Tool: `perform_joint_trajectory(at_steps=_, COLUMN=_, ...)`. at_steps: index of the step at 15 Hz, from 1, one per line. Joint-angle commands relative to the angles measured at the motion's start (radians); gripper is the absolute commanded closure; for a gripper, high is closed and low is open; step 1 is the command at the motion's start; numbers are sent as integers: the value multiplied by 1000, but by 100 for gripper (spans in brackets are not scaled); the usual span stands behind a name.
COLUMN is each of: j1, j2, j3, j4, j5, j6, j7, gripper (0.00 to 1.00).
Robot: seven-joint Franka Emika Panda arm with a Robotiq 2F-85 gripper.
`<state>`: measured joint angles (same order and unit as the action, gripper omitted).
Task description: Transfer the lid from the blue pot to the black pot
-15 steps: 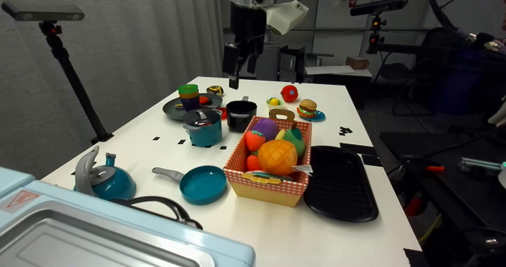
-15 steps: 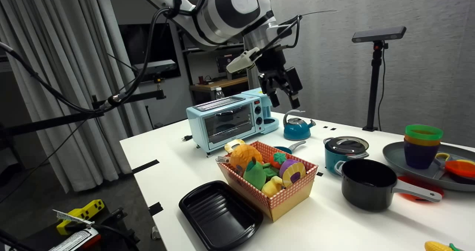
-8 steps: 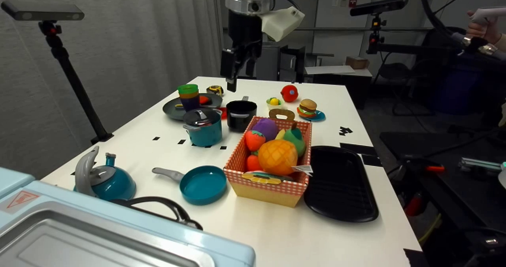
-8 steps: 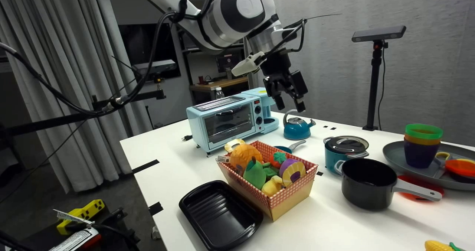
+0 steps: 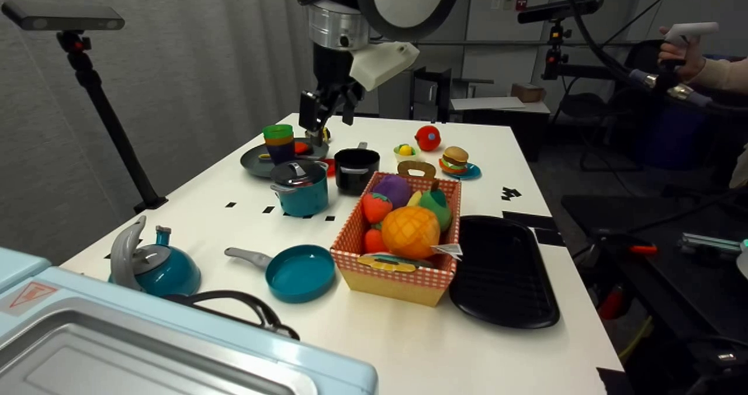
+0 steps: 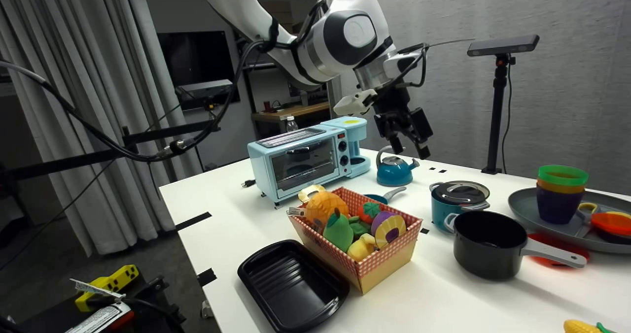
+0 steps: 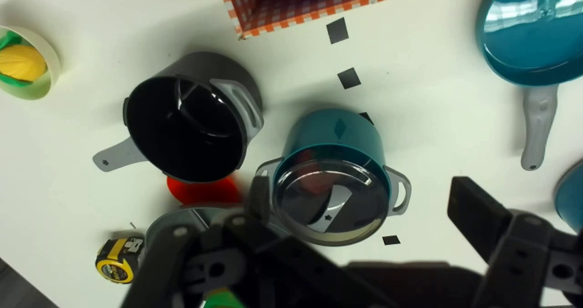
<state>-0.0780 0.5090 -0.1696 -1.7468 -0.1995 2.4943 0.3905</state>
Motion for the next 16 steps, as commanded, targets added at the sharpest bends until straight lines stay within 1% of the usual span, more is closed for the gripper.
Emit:
perform_joint_trajectory(at_steps=1, j1=-1, j2=112, j3=-21, j4=151, j5=53, j6=-9, j7=3, gripper=0)
perform_joint_trajectory(at_steps=7, j1=-36, j2=228, j3=-31, j4=321, j5=134, j6=-40, j7=-11, gripper=0)
perform_joint_trajectory(at_steps=9, j1=-56, j2=263, j3=-19, j4=365, j5=164, j6=-48, j7=-31, gripper=0)
perform_joint_trajectory(at_steps=16, j1=-70, j2=408, j3=-30, j4=515, j5=179, j6=-53, j7=-20, gripper=0)
